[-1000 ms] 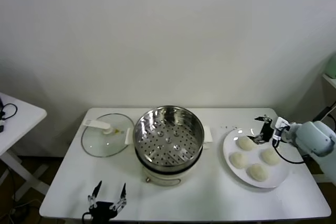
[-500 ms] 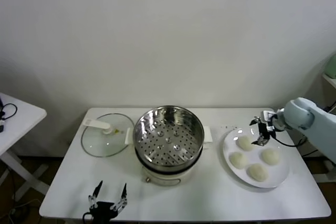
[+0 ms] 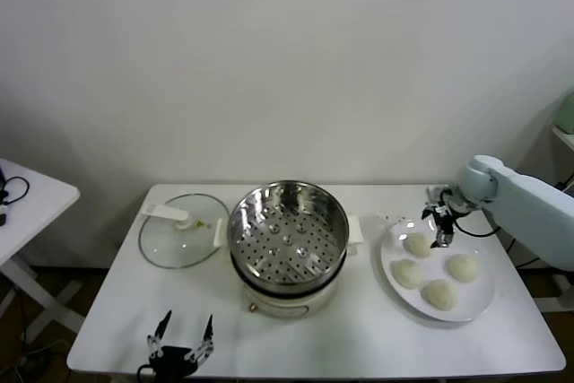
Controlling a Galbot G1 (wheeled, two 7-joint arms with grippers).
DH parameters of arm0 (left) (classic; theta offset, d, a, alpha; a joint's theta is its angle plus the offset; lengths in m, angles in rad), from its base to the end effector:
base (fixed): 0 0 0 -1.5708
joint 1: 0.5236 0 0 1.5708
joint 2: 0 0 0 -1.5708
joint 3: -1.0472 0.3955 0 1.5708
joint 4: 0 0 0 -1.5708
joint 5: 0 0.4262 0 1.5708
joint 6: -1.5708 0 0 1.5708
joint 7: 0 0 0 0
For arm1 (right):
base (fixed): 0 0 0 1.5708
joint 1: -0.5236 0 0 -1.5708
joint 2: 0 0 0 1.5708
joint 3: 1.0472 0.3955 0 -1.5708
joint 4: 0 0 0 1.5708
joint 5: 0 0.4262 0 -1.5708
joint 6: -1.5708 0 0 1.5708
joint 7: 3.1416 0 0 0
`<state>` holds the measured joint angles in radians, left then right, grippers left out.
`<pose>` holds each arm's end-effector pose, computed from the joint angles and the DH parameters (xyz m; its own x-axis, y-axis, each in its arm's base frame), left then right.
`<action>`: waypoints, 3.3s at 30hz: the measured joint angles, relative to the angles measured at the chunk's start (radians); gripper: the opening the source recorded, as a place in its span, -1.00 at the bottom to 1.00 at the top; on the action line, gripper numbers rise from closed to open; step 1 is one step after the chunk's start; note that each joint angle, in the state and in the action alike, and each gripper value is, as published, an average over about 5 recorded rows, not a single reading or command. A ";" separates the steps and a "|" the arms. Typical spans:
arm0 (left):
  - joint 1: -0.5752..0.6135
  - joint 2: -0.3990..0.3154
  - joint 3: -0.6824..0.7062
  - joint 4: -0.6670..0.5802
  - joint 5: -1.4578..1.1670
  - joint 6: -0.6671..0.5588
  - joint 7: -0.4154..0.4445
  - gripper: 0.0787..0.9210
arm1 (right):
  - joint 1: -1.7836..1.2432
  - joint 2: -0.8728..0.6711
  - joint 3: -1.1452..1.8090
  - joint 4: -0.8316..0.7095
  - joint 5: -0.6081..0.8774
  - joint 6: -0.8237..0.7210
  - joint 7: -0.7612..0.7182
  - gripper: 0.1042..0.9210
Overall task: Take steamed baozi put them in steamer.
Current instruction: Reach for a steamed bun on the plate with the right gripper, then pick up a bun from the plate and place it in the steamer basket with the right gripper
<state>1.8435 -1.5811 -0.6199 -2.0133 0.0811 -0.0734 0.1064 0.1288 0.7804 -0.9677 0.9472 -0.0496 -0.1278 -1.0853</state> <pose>0.1156 0.0348 -0.4232 -0.9573 0.0227 0.2881 0.0559 0.9927 0.1073 0.6553 -0.2153 -0.2433 -0.1542 -0.0188 0.9879 -0.9878 -0.0208 -0.1546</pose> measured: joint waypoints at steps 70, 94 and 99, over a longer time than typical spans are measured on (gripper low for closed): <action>0.016 -0.004 -0.014 0.011 0.054 -0.023 -0.021 0.77 | 0.583 0.183 -0.374 0.239 0.241 0.362 -0.031 0.32; 0.005 -0.008 -0.027 0.002 0.053 -0.022 -0.022 0.77 | 0.475 0.551 -0.406 0.086 -0.028 0.742 0.086 0.35; -0.001 -0.008 -0.027 0.011 0.053 -0.022 -0.022 0.77 | 0.429 0.585 -0.392 0.031 -0.078 0.788 0.094 0.36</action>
<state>1.8428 -1.5891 -0.6466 -2.0021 0.1339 -0.0957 0.0848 0.5582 1.3651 -1.3599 0.9783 -0.1279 0.6600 -0.9917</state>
